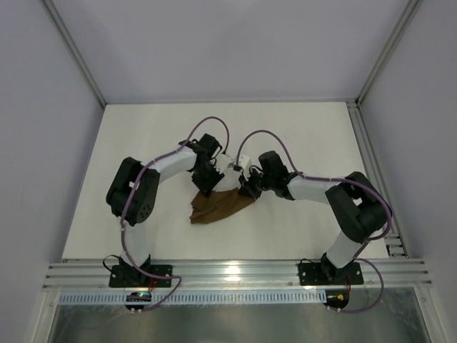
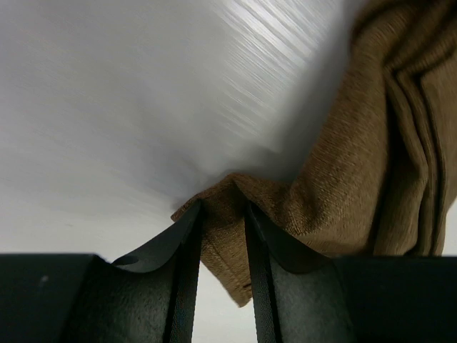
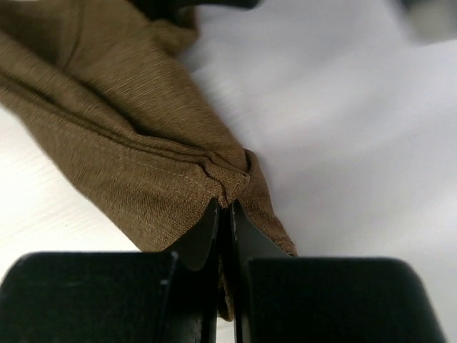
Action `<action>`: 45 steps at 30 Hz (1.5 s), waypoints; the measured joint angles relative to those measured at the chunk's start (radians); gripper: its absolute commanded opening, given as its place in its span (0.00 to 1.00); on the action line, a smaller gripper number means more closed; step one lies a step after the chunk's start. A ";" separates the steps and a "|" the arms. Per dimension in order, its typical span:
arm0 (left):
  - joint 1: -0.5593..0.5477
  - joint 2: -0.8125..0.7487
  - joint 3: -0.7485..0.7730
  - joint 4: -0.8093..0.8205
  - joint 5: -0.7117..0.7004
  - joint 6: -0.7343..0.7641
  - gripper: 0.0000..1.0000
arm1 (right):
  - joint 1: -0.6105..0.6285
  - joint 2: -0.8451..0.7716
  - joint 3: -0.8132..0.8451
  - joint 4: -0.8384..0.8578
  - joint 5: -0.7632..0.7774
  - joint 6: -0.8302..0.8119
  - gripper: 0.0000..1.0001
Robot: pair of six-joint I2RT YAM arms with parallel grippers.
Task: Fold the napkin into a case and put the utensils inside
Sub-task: Fold the 2/3-rectangle-folded napkin at the center of the board.
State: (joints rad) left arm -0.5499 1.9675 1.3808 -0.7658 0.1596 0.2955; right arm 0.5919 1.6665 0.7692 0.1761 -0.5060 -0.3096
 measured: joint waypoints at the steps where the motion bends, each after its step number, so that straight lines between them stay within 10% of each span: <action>1: 0.000 -0.018 -0.029 -0.008 0.026 -0.003 0.31 | -0.006 0.010 0.019 -0.016 -0.005 -0.021 0.03; 18: 0.057 -0.299 -0.159 -0.195 0.199 -0.025 0.42 | -0.047 0.270 0.521 -0.498 -0.164 -0.450 0.03; 29: 0.084 -0.281 -0.172 0.017 0.229 -0.121 0.67 | -0.075 0.346 0.598 -0.600 -0.171 -0.346 0.05; 34: -0.010 -0.347 -0.259 0.127 0.277 -0.150 0.95 | -0.079 0.350 0.595 -0.558 -0.180 -0.258 0.05; 45: -0.114 -0.395 -0.353 0.256 0.188 -0.188 0.94 | -0.084 0.350 0.580 -0.494 -0.204 -0.183 0.05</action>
State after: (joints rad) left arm -0.6636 1.5723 1.0275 -0.5095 0.3473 0.1078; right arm 0.5083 2.0167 1.3491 -0.3176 -0.7101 -0.4927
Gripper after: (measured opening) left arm 0.985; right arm 0.063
